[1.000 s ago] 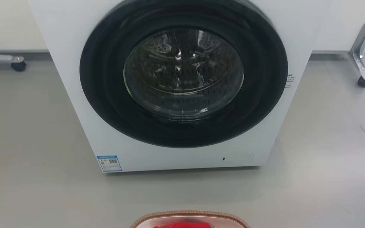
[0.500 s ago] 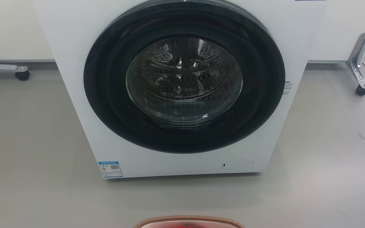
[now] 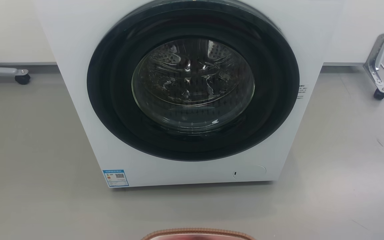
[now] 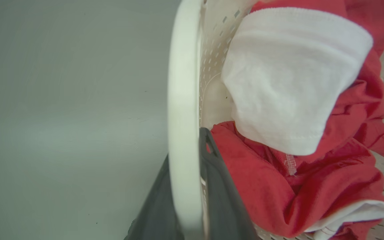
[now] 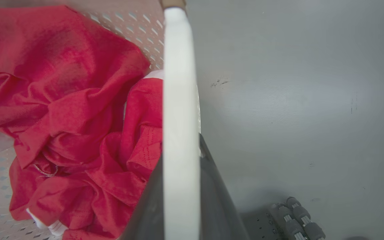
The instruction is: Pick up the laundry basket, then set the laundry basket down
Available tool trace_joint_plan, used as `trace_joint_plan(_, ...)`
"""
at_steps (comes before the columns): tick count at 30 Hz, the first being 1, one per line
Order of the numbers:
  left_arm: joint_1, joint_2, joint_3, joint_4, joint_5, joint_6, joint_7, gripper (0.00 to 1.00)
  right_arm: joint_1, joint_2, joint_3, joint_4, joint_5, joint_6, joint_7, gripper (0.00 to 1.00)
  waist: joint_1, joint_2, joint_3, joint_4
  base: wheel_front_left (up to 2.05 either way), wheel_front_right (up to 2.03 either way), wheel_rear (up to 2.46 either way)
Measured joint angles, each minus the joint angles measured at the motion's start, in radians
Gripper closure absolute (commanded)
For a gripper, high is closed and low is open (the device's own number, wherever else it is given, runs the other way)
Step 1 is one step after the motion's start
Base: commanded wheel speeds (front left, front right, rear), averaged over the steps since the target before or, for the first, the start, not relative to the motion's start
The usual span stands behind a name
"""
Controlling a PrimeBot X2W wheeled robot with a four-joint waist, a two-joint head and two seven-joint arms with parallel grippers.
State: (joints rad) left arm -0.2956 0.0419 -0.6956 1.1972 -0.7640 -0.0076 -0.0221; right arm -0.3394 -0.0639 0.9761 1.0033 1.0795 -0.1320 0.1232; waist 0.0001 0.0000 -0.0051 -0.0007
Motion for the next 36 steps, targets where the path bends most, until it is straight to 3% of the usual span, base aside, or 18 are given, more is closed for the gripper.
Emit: trace_joint_plan(36,0.0,0.005,-0.026,0.0,-0.035,0.008,0.001,1.0,-0.019,-0.002,0.083,0.009,0.082,-0.006,-0.021,1.0,-0.0001,0.0,0.012,-0.003,0.0,0.0,0.0)
